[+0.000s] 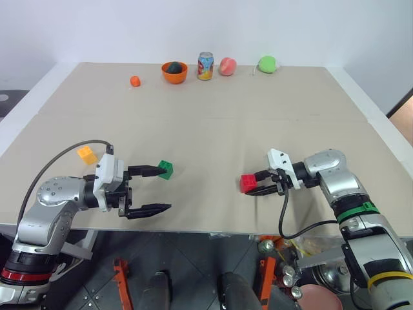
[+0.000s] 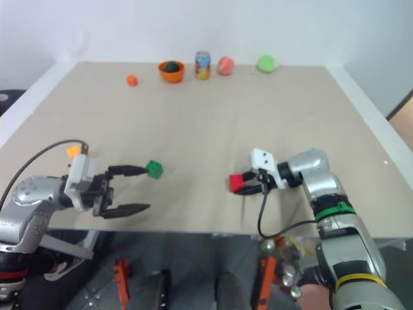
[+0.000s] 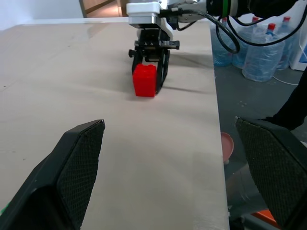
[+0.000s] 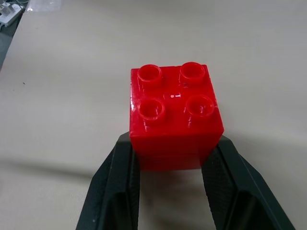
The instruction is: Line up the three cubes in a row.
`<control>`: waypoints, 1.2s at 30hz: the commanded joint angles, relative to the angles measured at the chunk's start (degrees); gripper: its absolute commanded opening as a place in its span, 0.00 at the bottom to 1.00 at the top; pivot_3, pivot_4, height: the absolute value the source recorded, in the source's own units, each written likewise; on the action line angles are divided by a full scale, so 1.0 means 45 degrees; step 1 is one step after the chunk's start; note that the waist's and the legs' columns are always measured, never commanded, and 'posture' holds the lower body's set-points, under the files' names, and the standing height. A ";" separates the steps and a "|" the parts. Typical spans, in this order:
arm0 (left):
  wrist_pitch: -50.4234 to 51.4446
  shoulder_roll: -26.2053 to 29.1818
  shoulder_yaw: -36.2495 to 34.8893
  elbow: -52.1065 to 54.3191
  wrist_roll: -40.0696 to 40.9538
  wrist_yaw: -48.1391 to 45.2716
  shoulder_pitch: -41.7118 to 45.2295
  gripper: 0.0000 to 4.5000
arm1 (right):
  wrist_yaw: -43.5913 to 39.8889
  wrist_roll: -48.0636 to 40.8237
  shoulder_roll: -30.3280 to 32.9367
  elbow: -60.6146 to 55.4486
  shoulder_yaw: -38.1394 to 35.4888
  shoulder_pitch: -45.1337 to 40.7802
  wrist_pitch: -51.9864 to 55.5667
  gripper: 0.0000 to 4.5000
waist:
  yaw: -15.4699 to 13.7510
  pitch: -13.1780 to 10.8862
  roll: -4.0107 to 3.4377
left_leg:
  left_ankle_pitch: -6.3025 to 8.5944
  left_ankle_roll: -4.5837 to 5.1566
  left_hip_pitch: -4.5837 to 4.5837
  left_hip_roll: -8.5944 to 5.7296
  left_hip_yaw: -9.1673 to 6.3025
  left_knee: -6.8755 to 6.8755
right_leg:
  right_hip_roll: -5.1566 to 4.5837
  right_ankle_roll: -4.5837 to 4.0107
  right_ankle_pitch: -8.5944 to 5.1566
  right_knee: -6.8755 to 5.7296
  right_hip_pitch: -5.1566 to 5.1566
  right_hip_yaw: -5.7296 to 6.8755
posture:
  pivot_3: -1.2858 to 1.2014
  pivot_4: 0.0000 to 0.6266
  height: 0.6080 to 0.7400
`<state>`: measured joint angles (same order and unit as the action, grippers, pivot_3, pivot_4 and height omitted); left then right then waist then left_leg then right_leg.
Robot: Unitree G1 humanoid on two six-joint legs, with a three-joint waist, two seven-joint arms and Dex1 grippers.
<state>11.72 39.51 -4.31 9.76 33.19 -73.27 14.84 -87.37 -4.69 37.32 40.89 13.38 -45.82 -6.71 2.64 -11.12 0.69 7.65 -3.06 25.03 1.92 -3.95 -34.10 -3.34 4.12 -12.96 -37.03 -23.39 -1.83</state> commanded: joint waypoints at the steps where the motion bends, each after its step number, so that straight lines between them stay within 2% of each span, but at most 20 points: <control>1: 0.0022 0.0157 -0.0319 0.0486 0.0241 0.0086 0.0036 1.00 | -0.0291 0.0124 -0.0076 0.0285 -0.0054 -0.0525 -0.0240 0.38 | 0.0001 0.0000 0.0000 | 0.0000 0.0000 0.0000 0.0000 0.0000 0.0000 | 0.0000 0.0000 0.0000 0.0000 0.0000 0.0000 | 0.52 0.24 1.00; 2: 0.0021 0.0146 -0.0307 0.0476 0.0234 0.0114 0.0058 1.00 | -0.0261 0.0186 -0.0121 0.0431 -0.0048 -0.0605 -0.0262 0.51 | 0.0001 0.0000 0.0000 | -0.0001 -0.0001 -0.0001 0.0000 0.0000 -0.0001 | 0.0000 0.0000 0.0001 0.0000 0.0001 0.0000 | 0.52 0.24 1.00; 3: 0.0015 0.0139 -0.0299 0.0472 0.0227 0.0133 0.0069 1.00 | -0.0236 0.0231 -0.0158 0.0551 -0.0049 -0.0672 -0.0293 0.55 | 0.0001 0.0000 0.0000 | -0.0001 -0.0002 -0.0001 0.0000 0.0000 -0.0001 | 0.0000 -0.0002 0.0002 0.0000 0.0001 0.0000 | 0.52 0.24 1.00; 8: 0.0071 0.0085 -0.0377 0.0576 0.0285 0.0359 -0.0005 1.00 | -0.0013 0.0504 -0.0208 0.1001 -0.0094 -0.0935 -0.0772 0.95 | 0.0001 0.0000 0.0000 | -0.0002 -0.0003 -0.0003 0.0000 0.0000 -0.0001 | 0.0000 -0.0003 0.0003 -0.0001 0.0002 0.0000 | 0.52 0.24 1.00; 16: 0.0469 0.0002 -0.0904 0.0979 0.0842 0.1169 -0.0317 1.00 | -0.0770 0.0641 0.0604 0.0914 -0.0206 -0.1472 -0.1228 0.95 | 0.0001 0.0000 -0.0001 | -0.0002 -0.0003 -0.0001 -0.0001 0.0000 0.0000 | -0.0001 -0.0002 0.0003 -0.0001 0.0001 -0.0001 | 0.52 0.24 1.00; 23: 0.1344 -0.0063 -0.2608 0.1515 0.1941 0.2815 -0.1246 1.00 | -0.0837 0.0540 0.2197 0.0689 -0.0554 -0.2245 -0.1852 0.95 | 0.0010 -0.0002 -0.0003 | -0.0001 -0.0004 -0.0004 0.0001 0.0001 0.0003 | -0.0003 -0.0003 0.0000 -0.0001 -0.0004 -0.0001 | 0.52 0.24 1.00; 26: 0.1343 0.0116 -0.3125 0.1581 0.1615 0.3281 -0.2102 1.00 | -0.0342 0.0381 0.2657 0.0834 -0.0962 -0.2667 -0.1866 0.95 | 0.0015 -0.0002 -0.0003 | 0.0000 -0.0006 -0.0008 0.0003 0.0009 0.0008 | -0.0005 -0.0006 -0.0002 -0.0001 -0.0004 -0.0003 | 0.52 0.24 1.00; 30: 0.1475 0.0106 -0.3120 0.1477 0.0728 0.4414 -0.2876 1.00 | 0.0808 -0.1169 0.1879 0.0208 -0.2378 -0.3024 0.0073 0.95 | 0.0026 -0.0003 -0.0005 | 0.0000 -0.0007 -0.0010 0.0007 0.0016 0.0010 | -0.0006 -0.0014 0.0001 -0.0001 -0.0011 -0.0008 | 0.52 0.24 1.00; 36: 0.1198 -0.0271 -0.2233 0.0824 -0.0956 0.5533 -0.3275 1.00 | 0.2390 -0.2553 0.0621 -0.2829 -0.3272 -0.1142 0.2663 0.95 | -0.0025 -0.0001 -0.0002 | 0.0001 -0.0007 -0.0028 0.0024 0.0021 0.0010 | 0.0002 -0.0031 0.0012 -0.0003 0.0002 -0.0004 | 0.52 0.24 1.00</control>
<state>17.90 38.49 -14.75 13.59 30.54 -49.56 0.23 -78.82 -14.19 40.23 32.01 0.84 -51.81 2.39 2.53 -11.13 0.68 7.65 -3.09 24.94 2.01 -3.85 -34.06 -3.34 3.99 -12.91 -37.04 -23.38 -1.85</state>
